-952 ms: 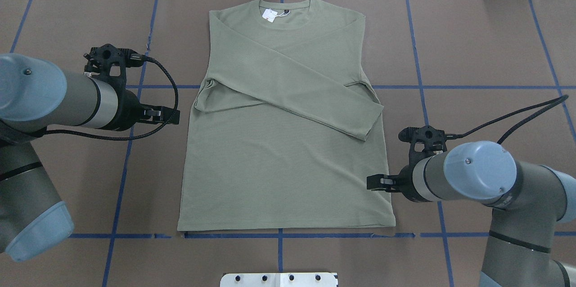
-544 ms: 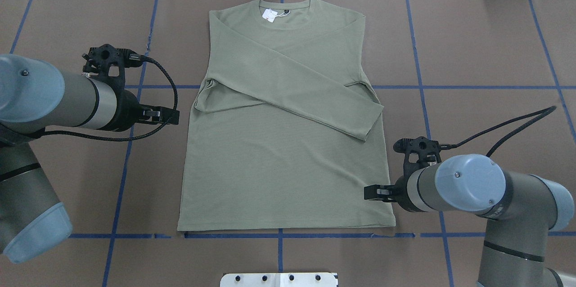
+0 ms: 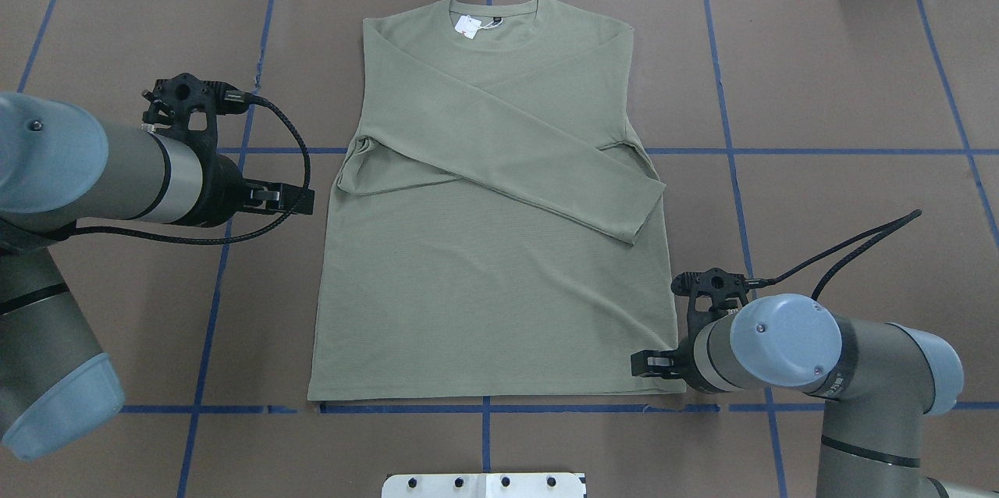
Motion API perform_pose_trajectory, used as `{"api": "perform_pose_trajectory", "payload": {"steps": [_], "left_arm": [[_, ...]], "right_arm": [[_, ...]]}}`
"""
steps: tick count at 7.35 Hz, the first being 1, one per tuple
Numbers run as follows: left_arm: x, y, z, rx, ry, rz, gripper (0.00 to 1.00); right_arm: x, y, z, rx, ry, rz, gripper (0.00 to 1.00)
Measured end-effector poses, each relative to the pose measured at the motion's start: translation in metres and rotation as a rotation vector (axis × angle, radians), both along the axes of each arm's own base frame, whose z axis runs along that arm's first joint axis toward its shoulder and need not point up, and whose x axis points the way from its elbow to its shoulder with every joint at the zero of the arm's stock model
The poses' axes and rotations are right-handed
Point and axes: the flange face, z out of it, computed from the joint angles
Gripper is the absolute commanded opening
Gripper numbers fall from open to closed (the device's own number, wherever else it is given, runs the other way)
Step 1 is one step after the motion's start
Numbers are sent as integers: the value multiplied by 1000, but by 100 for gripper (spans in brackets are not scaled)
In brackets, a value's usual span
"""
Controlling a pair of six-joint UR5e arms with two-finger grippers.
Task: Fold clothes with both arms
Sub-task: 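Move both grippers down to the shirt hem corners nearest the robot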
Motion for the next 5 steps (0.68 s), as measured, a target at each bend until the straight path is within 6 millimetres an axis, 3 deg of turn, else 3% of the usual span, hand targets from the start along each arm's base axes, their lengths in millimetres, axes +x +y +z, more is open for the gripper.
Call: {"api": "perform_pose_trajectory", "payload": {"steps": [1,4,5], "left_arm": [[-1,0,-1,2,1,1,99],[-1,1,-2,6,1,3,99],[-1,1,-2,7,1,3,99]], "right_arm": [[0,1,-1,-7,-4,-8,53],[-1,4,0,-21,-7,-25,46],[-1,4,0,-22,-8,-27,27]]}}
